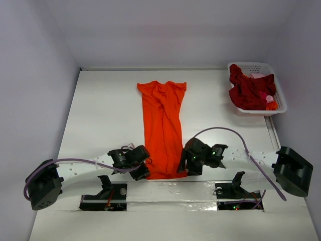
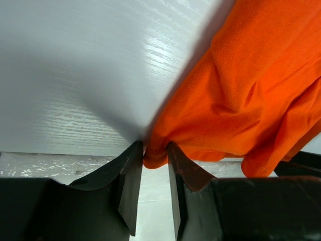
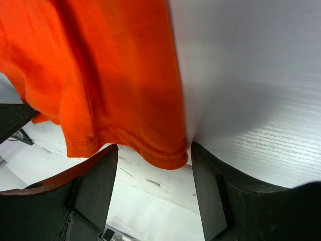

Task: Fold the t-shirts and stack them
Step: Grab the bottom of the folded rectangular tshirt with both arms

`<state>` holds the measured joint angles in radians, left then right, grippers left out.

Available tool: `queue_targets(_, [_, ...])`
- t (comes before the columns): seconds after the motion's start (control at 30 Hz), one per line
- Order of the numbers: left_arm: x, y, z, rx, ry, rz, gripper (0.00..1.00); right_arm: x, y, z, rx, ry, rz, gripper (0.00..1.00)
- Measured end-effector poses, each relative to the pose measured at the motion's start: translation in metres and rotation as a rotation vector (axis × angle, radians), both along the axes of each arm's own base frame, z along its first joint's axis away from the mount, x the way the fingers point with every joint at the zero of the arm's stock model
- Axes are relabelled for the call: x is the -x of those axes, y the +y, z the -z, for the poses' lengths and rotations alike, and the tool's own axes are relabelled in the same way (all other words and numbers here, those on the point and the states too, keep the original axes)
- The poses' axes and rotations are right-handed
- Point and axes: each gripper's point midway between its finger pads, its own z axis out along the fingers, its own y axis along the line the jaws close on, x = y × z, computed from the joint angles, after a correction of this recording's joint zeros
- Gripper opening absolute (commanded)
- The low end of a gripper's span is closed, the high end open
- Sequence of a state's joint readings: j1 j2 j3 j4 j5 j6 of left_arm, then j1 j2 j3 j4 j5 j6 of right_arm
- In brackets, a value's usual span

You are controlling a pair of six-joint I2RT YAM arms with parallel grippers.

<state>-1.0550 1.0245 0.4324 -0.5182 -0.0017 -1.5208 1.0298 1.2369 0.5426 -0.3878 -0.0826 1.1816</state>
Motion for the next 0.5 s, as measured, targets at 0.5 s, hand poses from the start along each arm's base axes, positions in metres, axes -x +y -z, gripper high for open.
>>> queue_targets(0.5, [0.001, 0.001, 0.000, -0.001, 0.002, -0.003, 0.23, 0.003, -0.011, -0.001, -0.009, -0.009, 0.046, 0.56])
